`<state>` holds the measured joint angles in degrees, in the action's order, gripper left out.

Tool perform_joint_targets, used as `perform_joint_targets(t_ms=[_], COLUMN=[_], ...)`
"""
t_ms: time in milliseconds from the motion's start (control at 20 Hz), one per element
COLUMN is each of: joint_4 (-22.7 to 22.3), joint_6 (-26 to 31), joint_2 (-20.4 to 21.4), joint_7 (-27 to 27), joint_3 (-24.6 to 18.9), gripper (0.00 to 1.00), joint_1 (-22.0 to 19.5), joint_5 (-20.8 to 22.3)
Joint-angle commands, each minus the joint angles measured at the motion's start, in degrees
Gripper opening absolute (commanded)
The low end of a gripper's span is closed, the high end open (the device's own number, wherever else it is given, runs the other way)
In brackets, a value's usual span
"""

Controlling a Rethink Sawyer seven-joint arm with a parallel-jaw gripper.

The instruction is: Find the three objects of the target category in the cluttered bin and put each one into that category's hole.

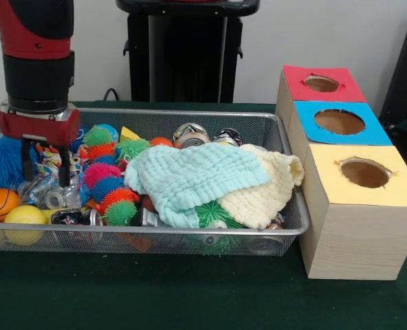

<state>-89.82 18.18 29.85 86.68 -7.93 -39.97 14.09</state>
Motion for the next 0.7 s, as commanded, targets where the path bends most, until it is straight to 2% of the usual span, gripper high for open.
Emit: perform_joint_targets(t_ms=[50, 200, 300, 500, 700], joint_4=[-7.8, -8.6, -8.1, -5.6, -2.6], joint_6=[-6.9, -8.1, -6.0, -3.3, -5.6], joint_2=[-1.6, -2.6, -2.9, -5.2, -9.4], joint_7=[17.2, 17.3, 17.4, 16.5, 15.4], joint_3=[1.4, 1.2, 2.5, 3.9, 4.0], gripper=[1.00, 1.00, 1.00, 1.00, 1.00], joint_1=[0.3, -0.3, 0.6, 1.7, 2.2], joint_5=[-3.9, -4.4, -5.4, -6.6, -6.9])
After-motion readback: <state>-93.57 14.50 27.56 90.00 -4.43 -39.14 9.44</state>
